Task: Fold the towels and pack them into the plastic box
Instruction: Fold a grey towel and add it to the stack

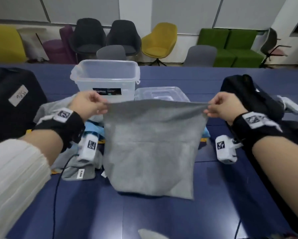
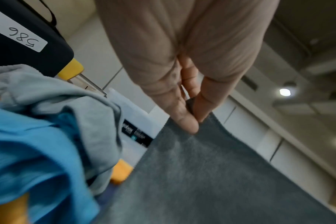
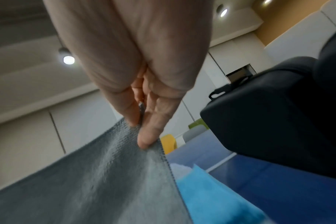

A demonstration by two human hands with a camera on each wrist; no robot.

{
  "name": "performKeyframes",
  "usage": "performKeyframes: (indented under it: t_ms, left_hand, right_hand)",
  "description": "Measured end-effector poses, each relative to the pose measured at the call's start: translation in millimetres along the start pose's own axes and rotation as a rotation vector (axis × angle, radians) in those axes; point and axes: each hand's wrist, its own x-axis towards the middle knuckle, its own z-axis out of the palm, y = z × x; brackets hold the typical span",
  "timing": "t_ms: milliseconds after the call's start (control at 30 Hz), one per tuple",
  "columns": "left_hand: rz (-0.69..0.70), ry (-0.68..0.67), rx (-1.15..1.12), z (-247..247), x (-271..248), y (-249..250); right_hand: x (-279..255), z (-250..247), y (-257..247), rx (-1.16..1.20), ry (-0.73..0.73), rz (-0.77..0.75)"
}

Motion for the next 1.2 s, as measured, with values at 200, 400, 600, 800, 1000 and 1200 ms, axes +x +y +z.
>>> performKeyframes:
  t_ms: [200, 400, 600, 800, 1000, 1200]
  left_hand:
    - [-0.052, -0.171, 0.296, 1.2, -37.5, -97.7]
    - [-0.148, -0.31, 0.415, 4.3, -79.1, -176.2]
    - [-0.001, -0.476, 0.726, 12.4, -90.9, -180.0]
    - [0.098, -0.636, 0.935, 25.4, -86.4, -173.0]
    - [0.087, -0.275, 0.665, 26.0, -67.5, -137.7]
    - [0.18, -0.11, 0.162, 10.4, -20.5, -77.8]
  right_hand:
    - [-55.7, 22.7, 93.0, -0.437, -0.087, -0.084]
    - [-114.8, 57.9, 160.4, -0.556, -0.451, -0.034]
    - [-123.6, 65.3, 160.2, -0.67, -0.574, -0.113]
    - [-124.2, 84.0, 152.2, -0.98, -0.693, -0.109]
    - [-95.8, 67.9, 125.9, -0.757, -0.41, -0.027]
    - [-48.1, 29.1, 70.4, -0.468, -0.045, -0.192]
